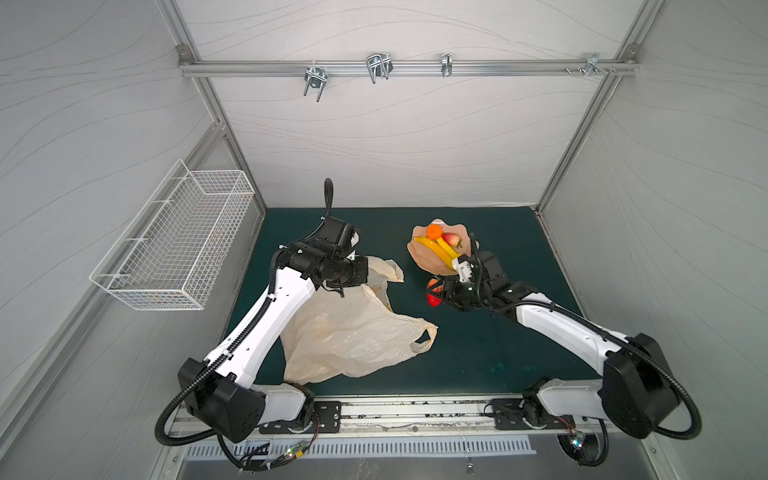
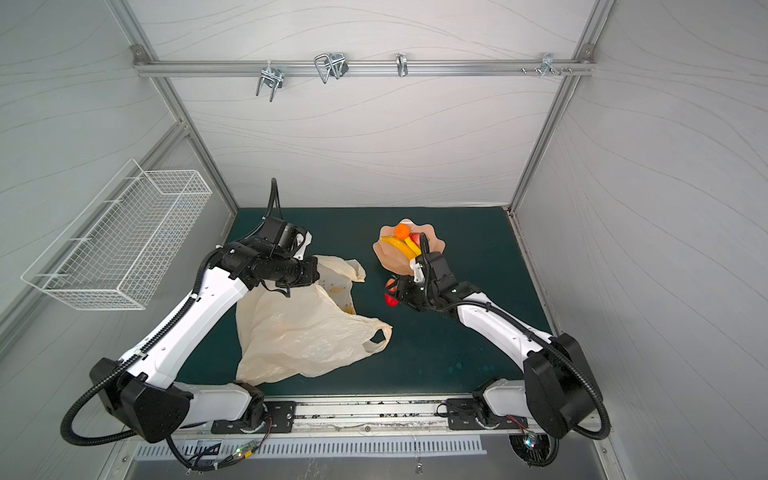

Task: Place the fruits into the plastic bag
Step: 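Carry the strawberry with the right gripper into the bag opening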

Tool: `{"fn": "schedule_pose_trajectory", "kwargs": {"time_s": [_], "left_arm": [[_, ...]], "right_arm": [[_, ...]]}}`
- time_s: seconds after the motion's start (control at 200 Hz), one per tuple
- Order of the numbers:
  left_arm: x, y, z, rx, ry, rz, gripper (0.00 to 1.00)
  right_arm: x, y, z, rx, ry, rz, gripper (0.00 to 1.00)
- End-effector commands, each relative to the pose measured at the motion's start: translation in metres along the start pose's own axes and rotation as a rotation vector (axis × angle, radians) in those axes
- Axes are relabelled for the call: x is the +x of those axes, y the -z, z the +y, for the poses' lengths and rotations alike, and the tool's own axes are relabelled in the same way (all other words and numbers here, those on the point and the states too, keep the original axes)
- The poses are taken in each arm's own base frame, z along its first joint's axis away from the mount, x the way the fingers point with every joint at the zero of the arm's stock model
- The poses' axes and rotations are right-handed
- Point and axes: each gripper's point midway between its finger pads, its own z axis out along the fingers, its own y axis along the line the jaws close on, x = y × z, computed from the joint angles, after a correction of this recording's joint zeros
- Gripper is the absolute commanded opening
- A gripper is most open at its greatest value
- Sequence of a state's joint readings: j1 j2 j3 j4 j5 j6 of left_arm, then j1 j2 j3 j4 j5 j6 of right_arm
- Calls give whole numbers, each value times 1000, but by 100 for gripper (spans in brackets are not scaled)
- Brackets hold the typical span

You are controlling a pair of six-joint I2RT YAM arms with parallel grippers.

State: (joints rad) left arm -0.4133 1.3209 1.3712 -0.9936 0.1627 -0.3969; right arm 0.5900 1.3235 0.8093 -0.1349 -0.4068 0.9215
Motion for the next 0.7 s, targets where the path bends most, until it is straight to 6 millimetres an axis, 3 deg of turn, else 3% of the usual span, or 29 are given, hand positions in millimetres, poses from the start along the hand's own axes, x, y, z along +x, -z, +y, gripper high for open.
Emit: {"fn": "schedule_pose_trajectory", "kwargs": {"time_s": [0.0, 0.33, 0.695], "left_arm": [[-16, 11, -13, 38, -26, -53, 0], [-20, 7, -15, 46, -21, -57, 0], [-19, 7, -13, 42, -11, -67, 0]], "right_arm": [[8, -15, 28, -125, -15, 50, 26], [58, -68, 78, -239, -15, 245, 25], [101, -110, 113, -306, -48, 449, 23]]}}
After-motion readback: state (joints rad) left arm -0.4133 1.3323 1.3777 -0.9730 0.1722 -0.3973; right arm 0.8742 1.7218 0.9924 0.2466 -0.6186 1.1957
